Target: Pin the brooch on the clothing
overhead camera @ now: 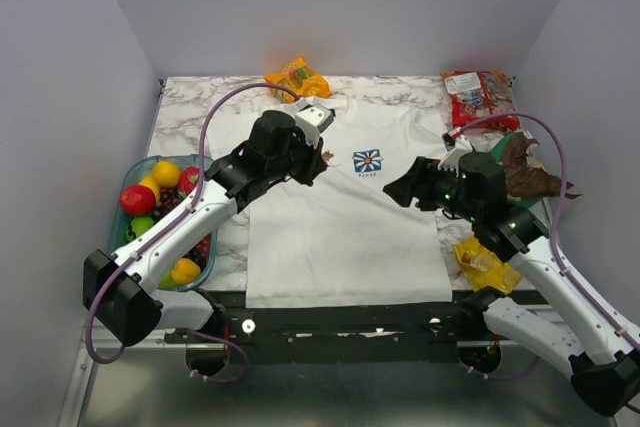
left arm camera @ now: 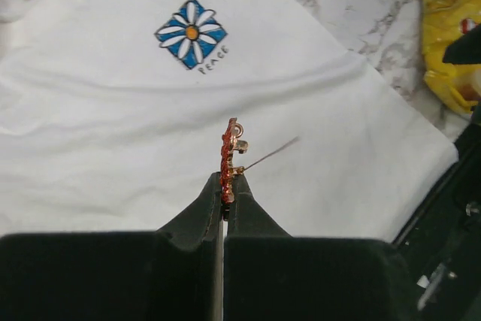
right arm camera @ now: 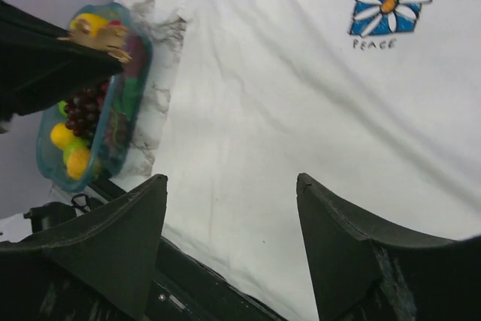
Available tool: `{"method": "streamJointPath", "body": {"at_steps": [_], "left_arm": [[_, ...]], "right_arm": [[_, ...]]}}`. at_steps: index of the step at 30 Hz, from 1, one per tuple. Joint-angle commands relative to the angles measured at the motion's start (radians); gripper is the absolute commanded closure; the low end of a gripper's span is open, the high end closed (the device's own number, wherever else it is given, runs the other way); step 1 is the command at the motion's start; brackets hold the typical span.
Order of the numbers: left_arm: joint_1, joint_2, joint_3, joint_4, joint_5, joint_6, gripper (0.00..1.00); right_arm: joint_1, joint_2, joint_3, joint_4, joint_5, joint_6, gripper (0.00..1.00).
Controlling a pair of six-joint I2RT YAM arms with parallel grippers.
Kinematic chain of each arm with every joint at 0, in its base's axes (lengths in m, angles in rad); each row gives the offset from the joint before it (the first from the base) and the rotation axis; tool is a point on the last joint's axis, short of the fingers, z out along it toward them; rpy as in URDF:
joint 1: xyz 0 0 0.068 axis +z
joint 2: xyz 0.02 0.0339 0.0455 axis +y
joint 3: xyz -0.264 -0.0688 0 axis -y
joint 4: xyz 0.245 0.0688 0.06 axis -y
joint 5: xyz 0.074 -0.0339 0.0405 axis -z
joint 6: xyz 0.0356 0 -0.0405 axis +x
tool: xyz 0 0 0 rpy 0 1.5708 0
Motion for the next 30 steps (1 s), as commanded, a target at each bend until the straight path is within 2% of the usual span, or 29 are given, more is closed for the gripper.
{"method": "streamJointPath", "body": {"at_steps": [1, 6, 8, 11, 20, 23, 30], "left_arm": [[-0.003, -0.026, 0.032, -0.053, -0.272, 0.112, 1.0], [0.023, 0.01, 0.032, -0.07, -0.356, 0.145, 1.0], [0.059, 0.026, 0.037, -0.073, -0.356, 0.142, 1.0], [0.101, 0.04, 0.034, -0.07, -0.358, 0.141, 1.0], [0.138, 0.103, 0.041, -0.088, -0.323, 0.138, 1.0], [0.138, 0.109, 0.04, -0.087, -0.313, 0.139, 1.0], [0.138, 0.14, 0.041, -0.091, -0.315, 0.147, 1.0]], "right_arm": [[0.102, 0.074, 0.064, -0.146, 0.216, 0.065, 0.24], [0.245, 0.243, 0.192, -0.185, 0.368, 0.063, 0.24], [0.262, 0.319, 0.209, -0.179, 0.435, 0.051, 0.24], [0.261, 0.431, 0.223, -0.154, 0.532, 0.039, 0.17], [0.052, 0.757, 0.456, -0.13, 0.367, -0.073, 0.17], [-0.07, 0.87, 0.507, -0.13, 0.296, -0.096, 0.2], [-0.221, 1.126, 0.761, -0.257, 0.4, -0.213, 0.22]]}}
